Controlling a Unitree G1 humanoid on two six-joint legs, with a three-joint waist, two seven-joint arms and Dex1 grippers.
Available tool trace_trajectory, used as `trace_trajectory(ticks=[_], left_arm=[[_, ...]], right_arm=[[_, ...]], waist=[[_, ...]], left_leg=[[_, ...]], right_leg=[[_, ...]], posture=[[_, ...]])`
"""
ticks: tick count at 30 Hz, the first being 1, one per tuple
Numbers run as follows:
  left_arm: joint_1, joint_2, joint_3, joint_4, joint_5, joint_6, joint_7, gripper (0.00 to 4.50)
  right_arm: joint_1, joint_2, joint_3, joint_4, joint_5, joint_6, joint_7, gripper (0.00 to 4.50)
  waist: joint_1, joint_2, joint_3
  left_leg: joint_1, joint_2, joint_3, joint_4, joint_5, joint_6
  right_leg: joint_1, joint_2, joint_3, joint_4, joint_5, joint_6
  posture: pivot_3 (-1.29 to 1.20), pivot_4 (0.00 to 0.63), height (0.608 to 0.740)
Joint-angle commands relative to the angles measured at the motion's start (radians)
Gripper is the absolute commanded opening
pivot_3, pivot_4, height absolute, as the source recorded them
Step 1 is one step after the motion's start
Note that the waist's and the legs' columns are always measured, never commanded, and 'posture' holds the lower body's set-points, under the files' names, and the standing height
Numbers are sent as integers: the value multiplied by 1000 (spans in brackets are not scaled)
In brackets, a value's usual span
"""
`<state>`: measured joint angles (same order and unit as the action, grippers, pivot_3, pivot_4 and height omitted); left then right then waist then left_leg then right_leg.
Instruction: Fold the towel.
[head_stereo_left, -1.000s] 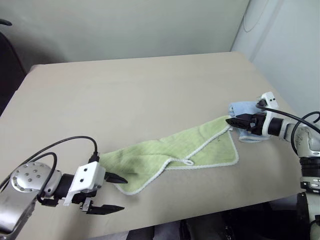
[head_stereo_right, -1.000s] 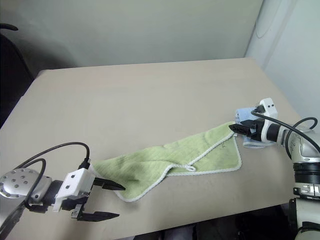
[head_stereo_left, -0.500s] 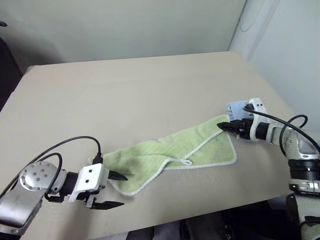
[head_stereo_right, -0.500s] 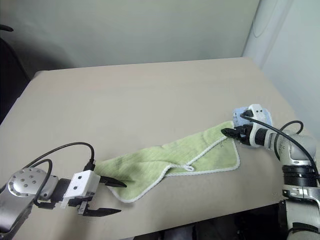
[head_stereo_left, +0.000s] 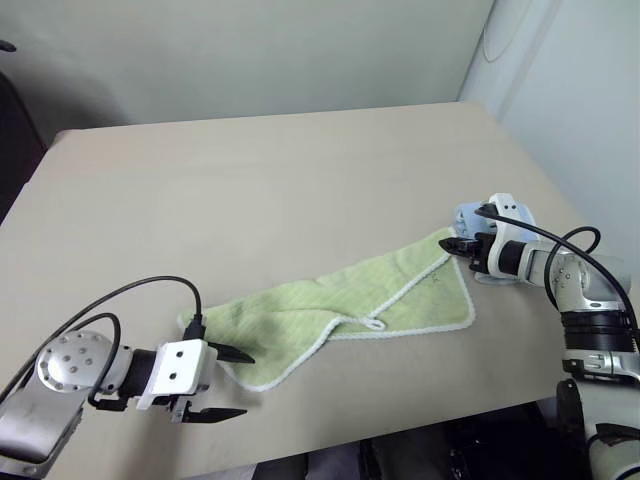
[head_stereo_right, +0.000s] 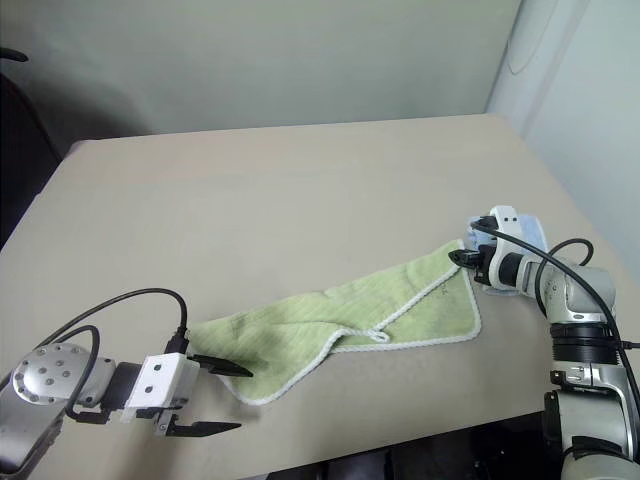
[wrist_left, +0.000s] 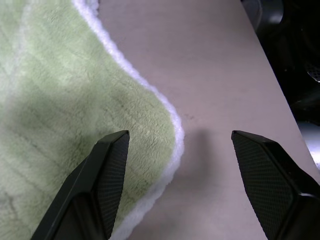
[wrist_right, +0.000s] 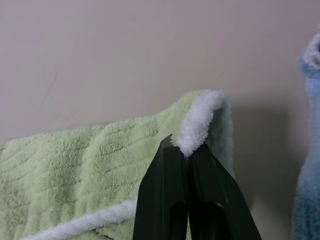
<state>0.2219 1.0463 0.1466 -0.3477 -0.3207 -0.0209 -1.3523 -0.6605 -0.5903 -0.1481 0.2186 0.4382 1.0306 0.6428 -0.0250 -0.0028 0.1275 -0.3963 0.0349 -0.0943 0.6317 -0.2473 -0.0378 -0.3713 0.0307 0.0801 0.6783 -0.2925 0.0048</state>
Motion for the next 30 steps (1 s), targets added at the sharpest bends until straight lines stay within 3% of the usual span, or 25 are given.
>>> trace_trajectory(ticks=[1, 4, 6, 14, 17, 27, 30], left_arm=[[-3, 20, 0, -7, 26, -55, -18, 3569], [-36, 18, -34, 13, 68, -80, -4, 3569], [-62, 12, -65, 32, 101, -109, 0, 3918], [-122, -5, -146, 94, 164, -115, 24, 3918], [-140, -25, -163, 109, 149, -84, 35, 3296], [-139, -45, -155, 103, 122, -32, 59, 19], [-136, -45, -153, 101, 119, -26, 67, 19]], right_arm=[[10, 12, -24, -63, 15, -20, -16, 26], [23, 24, -28, -84, 21, -19, -25, 26], [27, 31, -32, -92, 22, -20, -31, 0], [39, 46, -43, -116, 33, -17, -48, 0], [54, 54, -45, -138, 36, -12, -56, 0], [66, 57, -41, -148, 30, -9, -59, 0], [67, 57, -39, -149, 29, -9, -59, 0]], waist=[[0, 0, 0], [1, 0, 0], [1, 0, 0], [-1, 1, -1], [1, 2, -1], [6, 4, -3], [6, 4, -3]], left_leg=[[0, 0, 0, 0, 0, 0], [0, 0, 0, 1, 0, 0], [-1, 0, 0, 1, 0, 0], [-2, 0, 0, 1, 0, 0], [-3, 0, 0, 1, 0, 0], [-3, 0, -1, 6, 0, 1], [-3, 0, 0, 5, 0, 1]], right_leg=[[0, 0, 0, 0, 0, 0], [0, 0, 0, 0, 0, 0], [0, 0, 0, 1, 0, 0], [-2, 0, 0, 1, 0, 0], [-2, 0, 0, 1, 0, 0], [-1, -1, 0, 1, 2, 2], [-1, -1, 0, 1, 2, 2]], posture=[[0, 150, 740], [0, 150, 740], [0, 150, 740], [0, 150, 740], [0, 150, 740], [0, 150, 740], [0, 150, 740]])
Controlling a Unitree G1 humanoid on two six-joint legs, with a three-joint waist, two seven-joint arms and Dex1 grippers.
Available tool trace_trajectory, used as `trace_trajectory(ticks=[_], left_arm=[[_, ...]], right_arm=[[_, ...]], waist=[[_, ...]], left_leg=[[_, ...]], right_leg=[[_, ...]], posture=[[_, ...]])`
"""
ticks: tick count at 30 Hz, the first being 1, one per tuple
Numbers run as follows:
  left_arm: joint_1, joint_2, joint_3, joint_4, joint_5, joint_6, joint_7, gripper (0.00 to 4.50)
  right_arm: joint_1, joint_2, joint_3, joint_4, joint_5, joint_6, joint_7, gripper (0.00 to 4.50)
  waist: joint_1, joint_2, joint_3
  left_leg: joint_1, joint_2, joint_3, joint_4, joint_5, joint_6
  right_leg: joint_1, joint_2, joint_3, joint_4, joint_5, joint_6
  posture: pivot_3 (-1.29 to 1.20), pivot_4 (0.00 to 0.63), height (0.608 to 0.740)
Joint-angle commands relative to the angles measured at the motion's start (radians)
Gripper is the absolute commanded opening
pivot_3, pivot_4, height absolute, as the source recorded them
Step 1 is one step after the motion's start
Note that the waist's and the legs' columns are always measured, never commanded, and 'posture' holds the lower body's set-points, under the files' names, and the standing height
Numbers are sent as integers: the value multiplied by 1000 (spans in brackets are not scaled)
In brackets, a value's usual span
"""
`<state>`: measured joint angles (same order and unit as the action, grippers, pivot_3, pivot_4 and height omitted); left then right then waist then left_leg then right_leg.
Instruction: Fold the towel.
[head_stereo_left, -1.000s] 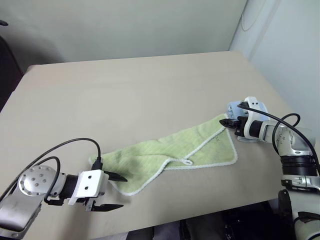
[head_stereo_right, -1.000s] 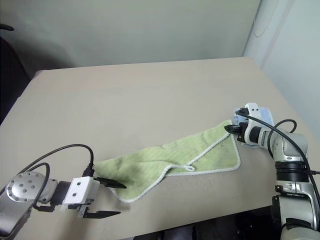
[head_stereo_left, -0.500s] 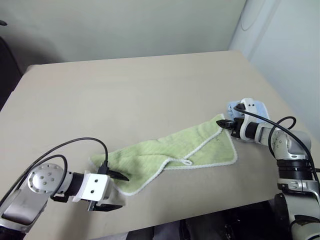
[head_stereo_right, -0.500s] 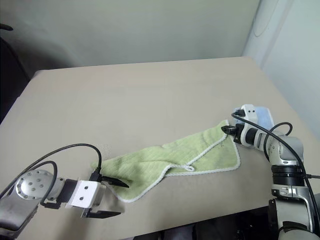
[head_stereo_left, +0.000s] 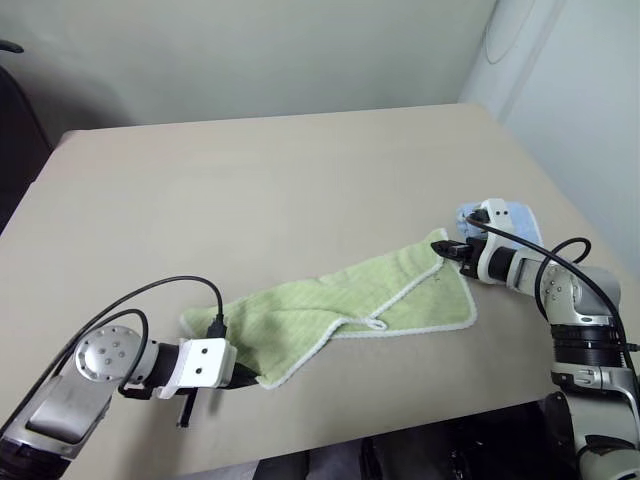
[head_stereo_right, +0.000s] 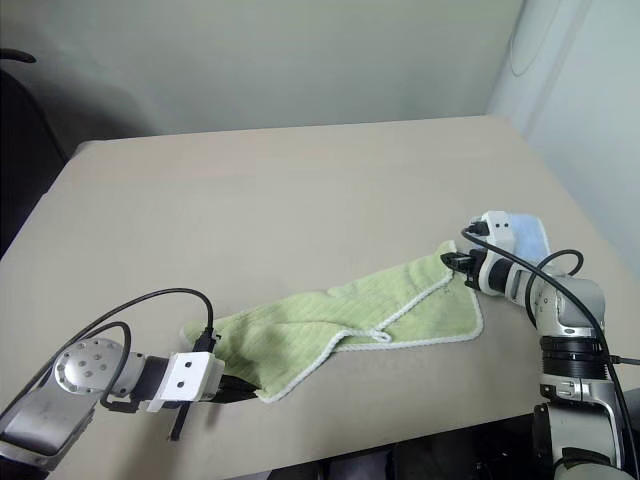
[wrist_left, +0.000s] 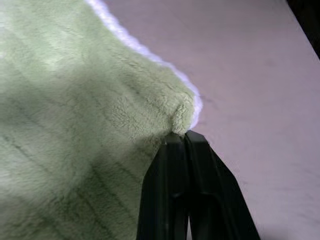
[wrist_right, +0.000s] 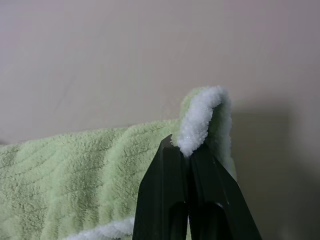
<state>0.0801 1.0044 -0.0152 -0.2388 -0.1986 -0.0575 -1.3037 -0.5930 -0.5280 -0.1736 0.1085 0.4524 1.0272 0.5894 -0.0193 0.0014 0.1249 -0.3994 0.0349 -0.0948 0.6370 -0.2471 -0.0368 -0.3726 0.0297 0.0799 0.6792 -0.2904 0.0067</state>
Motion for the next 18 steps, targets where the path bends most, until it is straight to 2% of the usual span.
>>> trace_trajectory(ticks=[1, 8, 12, 18], left_arm=[[6, -2, 8, -8, -3, 11, 19, 19], [2, -30, 71, -25, -94, 81, 56, 19], [19, -6, 267, -127, -464, 444, 74, 19], [-54, -46, 413, -135, -702, 669, 207, 19]], right_arm=[[0, -5, -14, -39, 15, -6, -6, 0], [-10, -14, 0, -38, 14, -8, 10, 0], [-24, -73, -14, -20, 33, -7, 77, 0], [-71, -94, -21, 44, 34, -22, 99, 0]], waist=[[1, 0, 0], [1, 0, 0], [2, 0, 0], [1, 0, 0]], left_leg=[[0, 0, 0, 0, 0, 0], [0, 0, 0, 0, 0, 0], [-4, 0, 0, 1, 0, -1], [-2, 0, 1, 0, 2, -3]], right_leg=[[0, 0, 0, 0, 0, 0], [0, 0, 0, 0, 0, 0], [-2, 0, -1, 0, 0, 0], [-2, 0, 0, 0, 0, 0]], posture=[[0, 150, 740], [0, 150, 740], [0, 150, 740], [0, 150, 740]])
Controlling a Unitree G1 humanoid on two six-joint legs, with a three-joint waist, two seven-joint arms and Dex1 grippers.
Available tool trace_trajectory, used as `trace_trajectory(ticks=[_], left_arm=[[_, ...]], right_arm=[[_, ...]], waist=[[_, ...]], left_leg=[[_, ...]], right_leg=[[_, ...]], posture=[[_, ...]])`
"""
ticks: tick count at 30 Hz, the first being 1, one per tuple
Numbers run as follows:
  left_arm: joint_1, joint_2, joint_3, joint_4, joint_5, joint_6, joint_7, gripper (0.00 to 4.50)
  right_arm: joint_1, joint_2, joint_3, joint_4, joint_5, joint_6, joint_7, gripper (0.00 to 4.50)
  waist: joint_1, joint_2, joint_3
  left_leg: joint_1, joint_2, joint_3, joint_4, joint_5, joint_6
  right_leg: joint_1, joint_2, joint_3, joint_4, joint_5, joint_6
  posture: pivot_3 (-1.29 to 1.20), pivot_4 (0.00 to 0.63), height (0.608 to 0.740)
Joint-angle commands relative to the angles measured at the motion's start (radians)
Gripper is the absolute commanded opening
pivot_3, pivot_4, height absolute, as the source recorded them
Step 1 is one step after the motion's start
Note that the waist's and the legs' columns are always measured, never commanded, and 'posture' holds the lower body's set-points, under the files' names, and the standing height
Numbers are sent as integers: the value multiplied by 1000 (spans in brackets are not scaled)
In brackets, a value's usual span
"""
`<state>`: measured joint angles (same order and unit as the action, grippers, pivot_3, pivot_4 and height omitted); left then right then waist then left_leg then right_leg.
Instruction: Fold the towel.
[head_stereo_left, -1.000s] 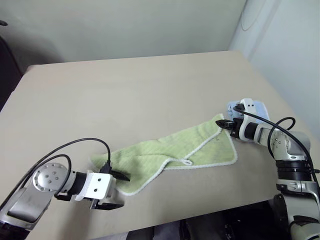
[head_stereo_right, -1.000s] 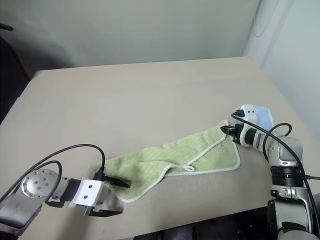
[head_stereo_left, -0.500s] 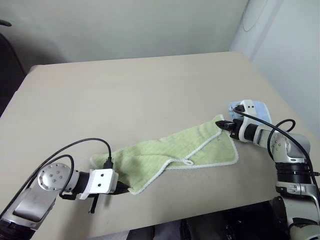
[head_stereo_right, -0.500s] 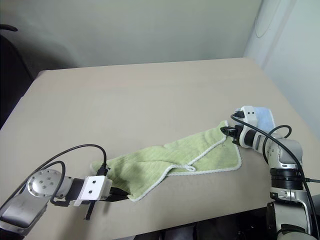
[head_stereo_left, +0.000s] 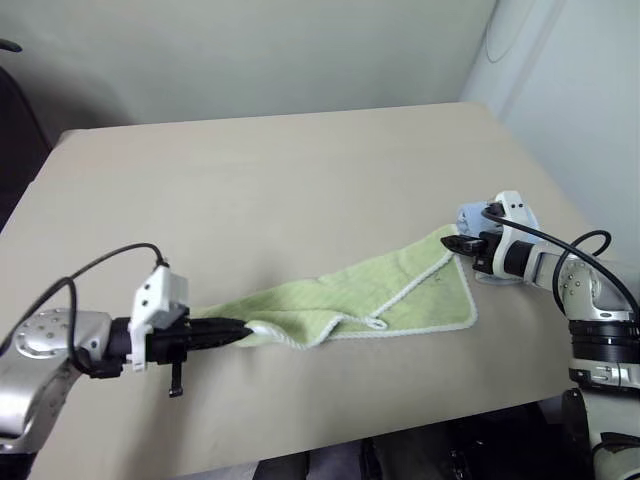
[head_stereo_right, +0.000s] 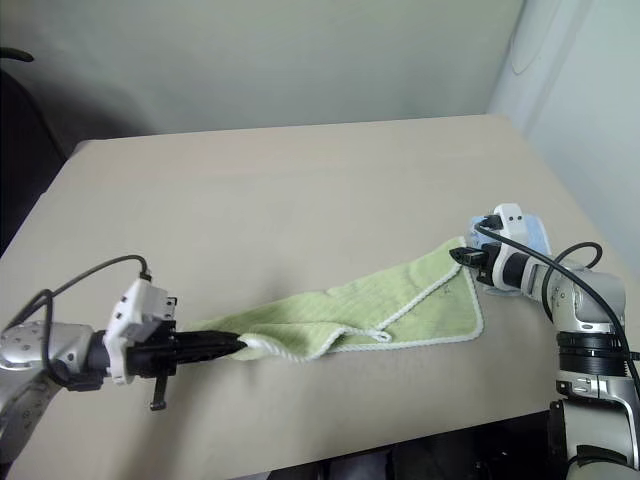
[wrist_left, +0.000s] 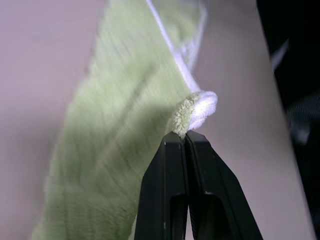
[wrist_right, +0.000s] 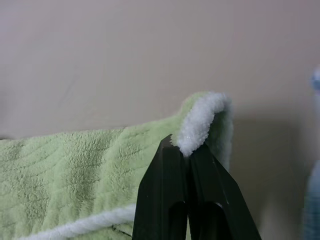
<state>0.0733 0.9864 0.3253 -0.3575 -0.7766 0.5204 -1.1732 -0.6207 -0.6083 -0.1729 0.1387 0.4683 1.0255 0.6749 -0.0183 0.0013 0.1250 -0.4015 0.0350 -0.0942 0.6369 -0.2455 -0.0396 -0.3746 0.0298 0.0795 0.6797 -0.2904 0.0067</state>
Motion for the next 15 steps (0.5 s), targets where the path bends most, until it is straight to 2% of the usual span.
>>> trace_trajectory(ticks=[1, 5, 8, 15], left_arm=[[-79, -46, 86, -7, -164, 121, 117, 19], [-210, -119, 124, 41, -244, 172, 259, 19], [-312, -161, 142, 87, -266, 174, 346, 19], [-559, -220, 147, 278, -175, 86, 481, 19]], right_arm=[[-58, -11, -28, 31, 19, -21, 11, 0], [-120, 2, -40, 90, 23, -32, 4, 0], [-188, 12, -54, 164, 18, -40, -17, 0], [-388, 26, -82, 330, 20, -86, -16, 0]], waist=[[0, 0, 0], [1, 0, 0], [1, 0, 0], [0, 0, 0]], left_leg=[[0, 0, 0, 0, 0, 0], [0, 0, 0, 2, 2, -1], [1, 0, 0, 2, 6, -9], [0, 0, 0, 1, 8, -11]], right_leg=[[0, 0, 0, 0, 0, 0], [1, 0, 0, 1, 1, 1], [1, 0, 0, 1, 1, 1], [-1, 0, 1, 0, 1, 1]], posture=[[0, 150, 740], [0, 150, 740], [0, 150, 740], [0, 150, 740]])
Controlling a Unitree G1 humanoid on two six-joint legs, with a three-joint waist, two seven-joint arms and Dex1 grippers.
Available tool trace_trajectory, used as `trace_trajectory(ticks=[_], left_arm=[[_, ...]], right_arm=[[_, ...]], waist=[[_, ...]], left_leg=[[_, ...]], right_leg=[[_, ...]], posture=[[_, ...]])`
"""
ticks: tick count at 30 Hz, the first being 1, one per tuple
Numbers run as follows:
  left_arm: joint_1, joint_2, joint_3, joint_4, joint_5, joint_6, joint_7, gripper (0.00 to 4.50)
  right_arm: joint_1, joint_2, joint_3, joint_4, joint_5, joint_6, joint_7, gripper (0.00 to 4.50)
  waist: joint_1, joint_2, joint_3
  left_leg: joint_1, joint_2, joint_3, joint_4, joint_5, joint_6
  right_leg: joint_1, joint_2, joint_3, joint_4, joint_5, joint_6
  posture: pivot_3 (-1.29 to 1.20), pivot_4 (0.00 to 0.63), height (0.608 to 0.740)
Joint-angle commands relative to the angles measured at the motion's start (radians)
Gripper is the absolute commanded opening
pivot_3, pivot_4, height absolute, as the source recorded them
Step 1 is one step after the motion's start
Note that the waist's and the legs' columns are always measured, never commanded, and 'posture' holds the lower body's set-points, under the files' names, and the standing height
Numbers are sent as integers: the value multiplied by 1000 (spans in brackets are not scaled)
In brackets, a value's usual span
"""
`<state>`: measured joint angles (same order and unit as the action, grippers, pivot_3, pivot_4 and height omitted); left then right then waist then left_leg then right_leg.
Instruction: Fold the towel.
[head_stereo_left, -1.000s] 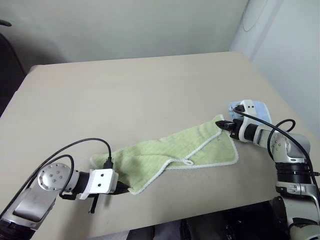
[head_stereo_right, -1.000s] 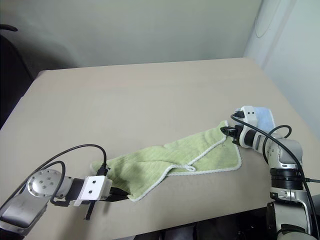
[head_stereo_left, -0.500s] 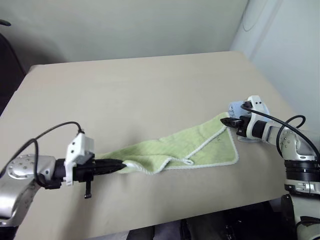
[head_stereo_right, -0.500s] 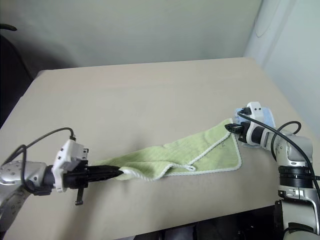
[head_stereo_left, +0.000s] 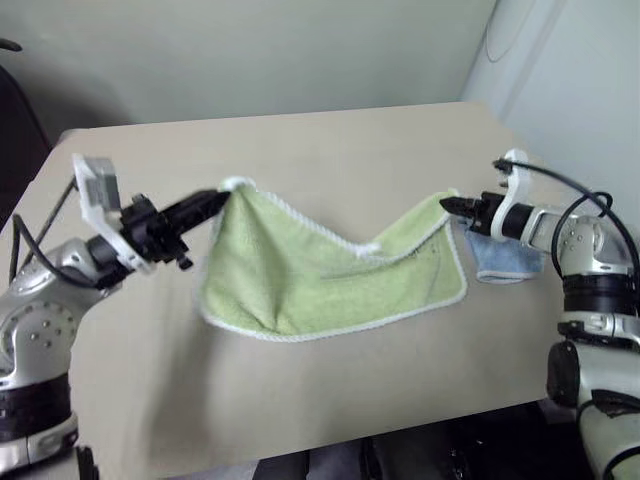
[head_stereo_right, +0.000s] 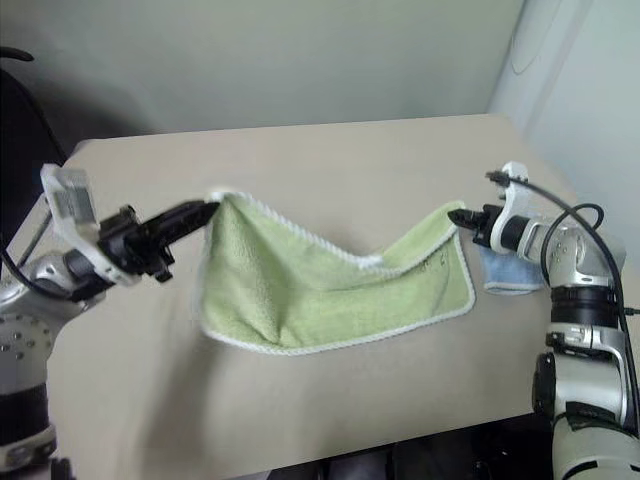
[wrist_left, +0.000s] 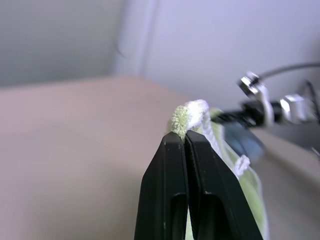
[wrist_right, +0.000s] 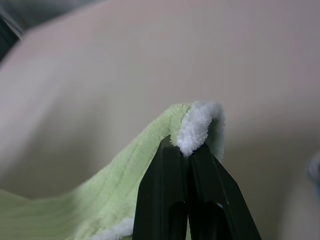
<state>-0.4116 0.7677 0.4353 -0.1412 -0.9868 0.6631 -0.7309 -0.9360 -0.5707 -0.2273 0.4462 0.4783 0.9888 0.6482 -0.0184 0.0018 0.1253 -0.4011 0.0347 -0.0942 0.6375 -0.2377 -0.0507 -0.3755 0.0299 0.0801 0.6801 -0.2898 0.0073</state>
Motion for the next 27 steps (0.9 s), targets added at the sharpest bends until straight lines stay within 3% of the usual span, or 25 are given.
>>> trace_trajectory(ticks=[1, 9, 12, 19, 23, 27], left_arm=[[-99, -2, 30, 88, 58, -74, 36, 19], [-330, -16, 4, 329, 216, -237, 36, 19], [-391, -10, 47, 381, 208, -245, 54, 19], [-140, 59, 211, 166, 33, -57, -4, 19], [164, 80, 332, 2, -95, 97, -76, 19], [401, 66, 377, -86, -140, 161, -131, 19]], right_arm=[[-97, -13, -23, 47, 3, -64, 15, 0], [-366, -27, -70, 363, -29, -280, -13, 0], [-399, -56, -77, 352, -15, -263, 24, 0], [-137, -161, -94, -8, 98, 53, 75, 0], [99, -202, -139, -294, 234, 335, 69, 0], [234, -216, -162, -432, 301, 524, 46, 0]], waist=[[-1, 0, 0], [-2, 0, 0], [-3, 0, 0], [-14, 0, 0], [-21, 0, 0], [-26, 0, 0]], left_leg=[[0, 0, 0, 0, 0, 0], [-8, 0, 0, -2, 1, -1], [-18, 0, 0, 0, 2, -1], [-19, 0, -1, 1, 2, -2], [-19, 0, -1, -2, 3, -2], [-16, -1, 0, -6, 2, -2]], right_leg=[[0, 0, 0, 0, 0, 0], [-9, 0, 2, 1, 0, 0], [-20, 0, 1, 2, 0, 0], [-21, 0, 3, 0, 0, 1], [-22, 0, 4, -1, -1, 2], [-23, 1, 7, 1, -1, 2]], posture=[[0, 150, 740], [0, 150, 740], [0, 150, 740], [0, 150, 740], [0, 150, 740], [0, 150, 740]])
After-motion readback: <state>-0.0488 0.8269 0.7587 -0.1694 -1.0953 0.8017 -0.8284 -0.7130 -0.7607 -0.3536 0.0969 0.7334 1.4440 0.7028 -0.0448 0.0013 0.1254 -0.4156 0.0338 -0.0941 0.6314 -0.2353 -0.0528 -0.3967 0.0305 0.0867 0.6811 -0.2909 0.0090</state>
